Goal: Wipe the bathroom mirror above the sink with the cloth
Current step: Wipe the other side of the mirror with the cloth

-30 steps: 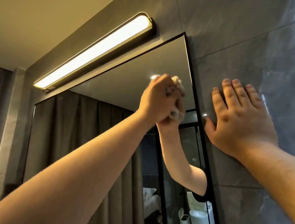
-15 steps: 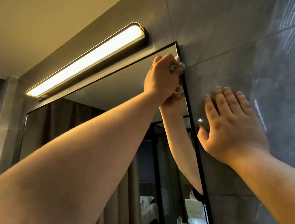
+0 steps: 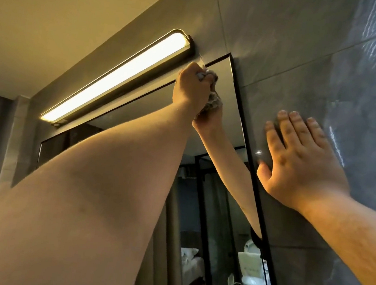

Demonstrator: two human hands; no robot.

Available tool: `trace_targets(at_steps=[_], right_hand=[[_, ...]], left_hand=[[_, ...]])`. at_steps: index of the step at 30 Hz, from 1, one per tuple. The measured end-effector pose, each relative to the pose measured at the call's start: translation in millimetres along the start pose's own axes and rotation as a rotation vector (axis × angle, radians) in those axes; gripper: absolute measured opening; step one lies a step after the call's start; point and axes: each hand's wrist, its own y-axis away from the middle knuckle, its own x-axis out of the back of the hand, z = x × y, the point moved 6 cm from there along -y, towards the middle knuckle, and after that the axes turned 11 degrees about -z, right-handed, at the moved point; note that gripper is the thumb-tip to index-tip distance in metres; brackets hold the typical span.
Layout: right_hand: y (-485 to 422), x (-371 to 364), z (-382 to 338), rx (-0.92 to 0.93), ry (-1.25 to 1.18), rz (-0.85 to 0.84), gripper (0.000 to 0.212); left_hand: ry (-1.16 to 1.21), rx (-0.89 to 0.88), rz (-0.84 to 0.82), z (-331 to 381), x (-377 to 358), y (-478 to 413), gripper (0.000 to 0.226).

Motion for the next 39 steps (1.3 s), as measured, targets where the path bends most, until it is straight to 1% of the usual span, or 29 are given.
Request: trace_targets(at_steps=[4, 7, 11, 14, 16, 18, 21, 23, 25, 26, 28, 30, 32, 34, 39], right_hand=[[-0.4, -1.4, 0.5, -0.002, 0.0, -0.004, 0.078], [-0.7, -1.2, 1.0, -0.001, 0.0, 0.0, 0.078], [-0.6, -0.7, 0.4, -0.005, -0.002, -0.001, 0.077], [-0.4, -0.3, -0.1, -0.001, 0.001, 0.0, 0.077], [-0.7, -1.4, 1.0, -0.005, 0.004, -0.004, 0.077], [-1.4, -1.6, 0.0, 0.002, 0.013, -0.016, 0.077], [-1.0, -0.1, 0.9, 0.002, 0.02, -0.025, 0.077], [0.0, 0.7, -0.6, 0.006, 0.025, -0.026, 0.077], [0.4, 1.3, -0.6, -0.002, 0.014, -0.016, 0.077], [0.3, 1.7, -0.8, -0.002, 0.013, -0.012, 0.077], [0.2, 2.5, -1.0, 0.004, 0.014, -0.01, 0.076], [0.1, 2.2, -0.6, 0.008, 0.015, -0.01, 0.076], [0.2, 1.1, -0.7, 0.003, 0.015, -0.009, 0.077], [0.1, 0.5, -1.1, -0.004, 0.004, -0.005, 0.078], [0.0, 0.2, -1.2, 0.003, 0.013, 0.006, 0.078]], left_hand=[[0.051, 0.1, 0.032, -24.7, 13.9, 1.8, 0.009], [0.054, 0.225, 0.063, -52.4, 26.2, 9.1, 0.011], [0.011, 0.368, 0.124, -96.3, 46.1, 28.2, 0.013], [0.079, 0.47, 0.192, -122.9, 54.6, 40.8, 0.013], [0.127, 0.496, 0.206, -117.8, 52.4, 41.8, 0.011], [0.109, 0.431, 0.188, -99.0, 46.8, 39.0, 0.011], [0.066, 0.277, 0.123, -66.9, 30.6, 37.7, 0.01], [0.065, 0.2, 0.09, -52.5, 19.3, 34.2, 0.011], [0.095, 0.105, 0.053, -28.0, 7.9, 24.2, 0.008], [0.1, 0.049, 0.019, -11.5, 1.6, 18.1, 0.01], [0.063, -0.022, -0.052, 18.7, -10.8, 8.7, 0.022], [0.036, -0.052, -0.067, 30.6, -18.2, 4.8, 0.027], [0.003, -0.093, -0.053, 27.8, -19.3, 5.6, 0.024], [-0.032, -0.099, -0.032, 18.1, -14.4, 4.8, 0.022], [-0.005, 0.041, 0.052, -19.0, 11.4, -0.7, 0.023]])
